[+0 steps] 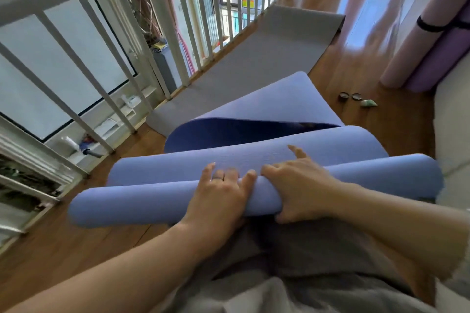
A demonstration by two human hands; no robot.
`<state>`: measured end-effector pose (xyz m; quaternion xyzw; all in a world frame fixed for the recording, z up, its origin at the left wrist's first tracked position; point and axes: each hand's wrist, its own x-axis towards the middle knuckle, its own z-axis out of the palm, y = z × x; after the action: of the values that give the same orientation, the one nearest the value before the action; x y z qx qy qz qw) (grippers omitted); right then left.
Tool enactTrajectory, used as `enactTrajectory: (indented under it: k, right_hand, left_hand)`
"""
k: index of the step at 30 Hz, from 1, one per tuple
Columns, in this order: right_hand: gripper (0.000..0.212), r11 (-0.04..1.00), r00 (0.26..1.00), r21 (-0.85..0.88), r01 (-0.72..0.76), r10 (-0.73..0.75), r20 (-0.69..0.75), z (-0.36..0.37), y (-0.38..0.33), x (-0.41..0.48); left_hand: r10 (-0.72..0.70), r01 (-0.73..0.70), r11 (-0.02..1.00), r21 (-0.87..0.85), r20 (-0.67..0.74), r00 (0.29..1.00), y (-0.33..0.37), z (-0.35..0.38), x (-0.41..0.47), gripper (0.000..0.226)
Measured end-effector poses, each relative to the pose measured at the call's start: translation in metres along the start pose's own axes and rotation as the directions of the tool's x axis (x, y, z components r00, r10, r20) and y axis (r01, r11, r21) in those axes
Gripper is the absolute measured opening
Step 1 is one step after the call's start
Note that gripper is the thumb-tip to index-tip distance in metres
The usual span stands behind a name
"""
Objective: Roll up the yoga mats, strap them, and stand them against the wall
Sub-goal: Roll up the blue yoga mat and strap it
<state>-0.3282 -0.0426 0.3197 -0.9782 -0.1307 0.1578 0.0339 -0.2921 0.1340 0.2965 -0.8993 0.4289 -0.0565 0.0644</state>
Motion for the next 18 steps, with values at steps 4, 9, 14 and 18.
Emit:
enactTrajectory:
  k: [4, 9, 14, 18]
  right_hand:
    - [0.076, 0.999, 0.998, -0.049, -0.002, -0.001, -0.062, -0.003, 0.001, -0.007]
    - [0.087, 0.971, 0.990, -0.226, -0.082, 0.054, -0.126, 0.012, -0.012, -0.013]
    - [0.062, 0.994, 0.989, -0.063, -0.095, 0.087, -0.120, -0.001, -0.001, 0.013]
    - [0.064, 0.995, 0.998, 0.086, -0.054, 0.052, 0.027, -0.014, 0.012, 0.024]
  left_hand:
    - [-0.009, 0.014, 0.999, -0.030, 0.165, 0.986, -0.006, -0.007, 0.007, 0.071]
    - [0.100, 0.026, 0.959, -0.282, 0.423, 0.901, -0.028, -0.013, 0.034, 0.085]
    - [-0.008, 0.084, 0.973, -0.215, 0.330, 0.944, -0.026, -0.012, 0.032, 0.076]
    - [-0.082, 0.084, 0.996, -0.010, 0.160, 0.984, -0.011, 0.003, 0.024, 0.079]
